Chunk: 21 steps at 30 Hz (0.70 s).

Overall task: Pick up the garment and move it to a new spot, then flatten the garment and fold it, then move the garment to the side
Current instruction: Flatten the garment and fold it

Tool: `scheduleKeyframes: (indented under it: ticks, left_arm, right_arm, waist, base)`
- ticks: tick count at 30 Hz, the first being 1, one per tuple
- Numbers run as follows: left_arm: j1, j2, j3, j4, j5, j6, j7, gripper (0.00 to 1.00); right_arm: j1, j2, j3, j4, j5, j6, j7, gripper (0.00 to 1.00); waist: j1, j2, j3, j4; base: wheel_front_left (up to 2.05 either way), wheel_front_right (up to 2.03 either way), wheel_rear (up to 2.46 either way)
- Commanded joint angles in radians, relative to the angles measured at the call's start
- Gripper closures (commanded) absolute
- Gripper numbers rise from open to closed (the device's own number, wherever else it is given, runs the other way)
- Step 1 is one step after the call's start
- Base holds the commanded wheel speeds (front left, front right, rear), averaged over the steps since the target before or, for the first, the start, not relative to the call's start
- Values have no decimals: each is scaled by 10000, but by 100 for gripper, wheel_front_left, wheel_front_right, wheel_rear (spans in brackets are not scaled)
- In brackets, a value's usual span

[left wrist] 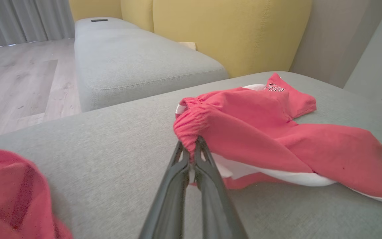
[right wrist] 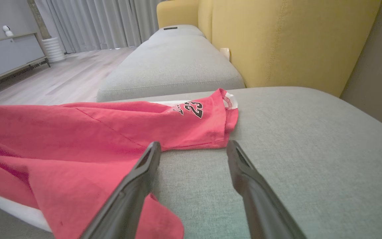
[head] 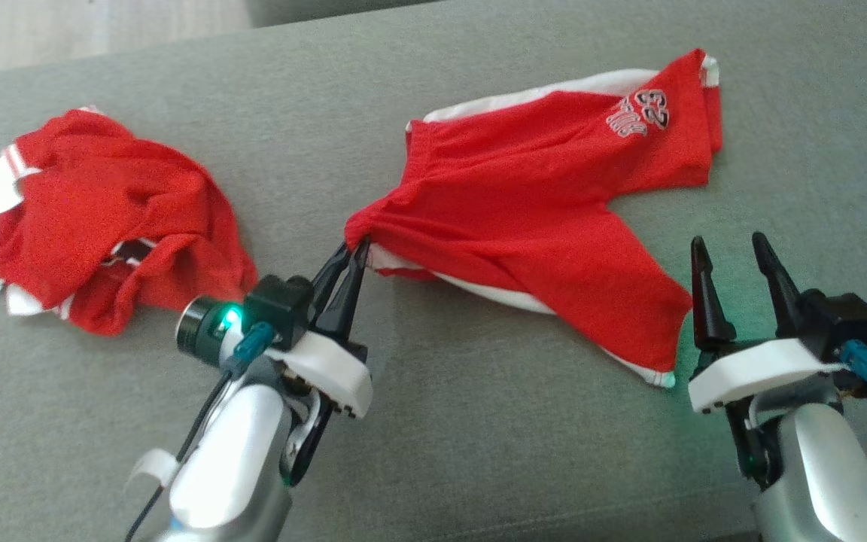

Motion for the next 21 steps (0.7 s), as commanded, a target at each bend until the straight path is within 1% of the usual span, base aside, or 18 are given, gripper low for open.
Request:
scheduleKeyframes:
  ticks: [1,6,7,8,12,16,19,21]
  left_arm:
    - [-97,97,401,-357,74,71,-51,100]
    - [228,76,588,-188,133,-27,-51,100]
    - [264,70,648,-126,142,20,-51,71]
    - [298,63,709,-60,145,76,-51,0]
    - [394,30,947,-323,140,324,-51,0]
    - [580,3,1001,-904,40,327,-51,0]
    - [745,-9,931,-1289,-7,344,-51,0]
    - [890,-12,716,-1516,-192,341,-51,0]
  right_arm:
    - [-46,-132,222,-260,-80,-7,29,0]
    - [17,-132,325,-19,-46,-7,128,0]
    - [31,-129,343,47,-4,-7,148,0]
    - [40,-125,360,104,45,-7,154,0]
    - [-12,-106,480,271,372,-7,193,0]
    - [-213,-233,691,376,639,-7,382,0]
    - [-422,-421,853,689,829,-7,817,0]
    - [-625,-623,1175,1108,1007,-7,1276,0]
  waist:
    - [0,0,-114,194]
    - [0,0,-222,358]
    - [0,0,-245,370]
    - [0,0,-267,377]
    - [0,0,-322,451]
    - [0,0,-299,674]
    - [0,0,-287,909]
    - [0,0,-279,1136]
  base:
    - [0,0,0]
    - [0,0,0]
    - [0,0,0]
    - [0,0,0]
    - [0,0,0]
    - [0,0,0]
    - [0,0,0]
    - [0,0,0]
